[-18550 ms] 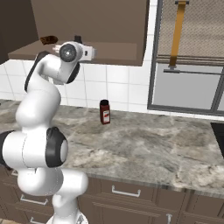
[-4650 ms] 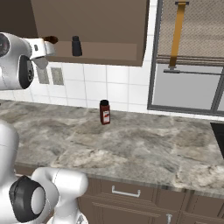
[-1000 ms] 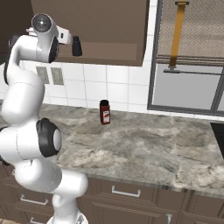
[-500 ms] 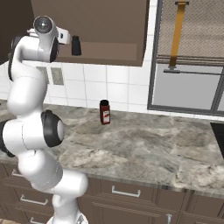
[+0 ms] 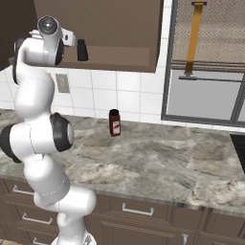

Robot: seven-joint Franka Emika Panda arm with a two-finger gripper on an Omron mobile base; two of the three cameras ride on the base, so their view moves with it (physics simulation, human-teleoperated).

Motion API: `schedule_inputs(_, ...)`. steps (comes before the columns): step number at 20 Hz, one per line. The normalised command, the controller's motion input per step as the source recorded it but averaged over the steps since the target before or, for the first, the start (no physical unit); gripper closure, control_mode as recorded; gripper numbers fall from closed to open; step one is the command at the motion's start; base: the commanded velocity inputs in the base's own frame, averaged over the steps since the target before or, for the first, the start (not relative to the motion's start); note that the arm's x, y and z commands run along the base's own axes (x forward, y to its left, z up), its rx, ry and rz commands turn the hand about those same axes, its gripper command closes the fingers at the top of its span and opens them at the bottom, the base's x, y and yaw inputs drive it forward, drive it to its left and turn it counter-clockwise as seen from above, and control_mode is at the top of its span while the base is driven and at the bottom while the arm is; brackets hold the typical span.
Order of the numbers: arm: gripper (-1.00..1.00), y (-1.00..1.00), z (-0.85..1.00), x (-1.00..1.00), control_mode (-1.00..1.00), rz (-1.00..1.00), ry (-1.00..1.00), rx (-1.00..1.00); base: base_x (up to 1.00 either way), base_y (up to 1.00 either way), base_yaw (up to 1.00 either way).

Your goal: Pick the shaker and shaker from the counter and place them in the cabinet.

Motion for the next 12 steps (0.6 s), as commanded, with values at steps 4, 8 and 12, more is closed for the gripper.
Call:
schedule_inputs(4, 1.0, 0.23, -0.39, 0.26, -1.0, 0.02, 0.0, 0.0, 0.0, 0.0, 0.0)
schedule_inputs(8, 1.0, 0.24, -0.67, 0.27, -1.0, 0.03, 0.05, -0.01, 0.0, 0.0, 0.0)
schedule_inputs(12, -1.0, 0.24, -0.68, 0.26, -1.0, 0.03, 0.06, -0.04, 0.0, 0.0, 0.0)
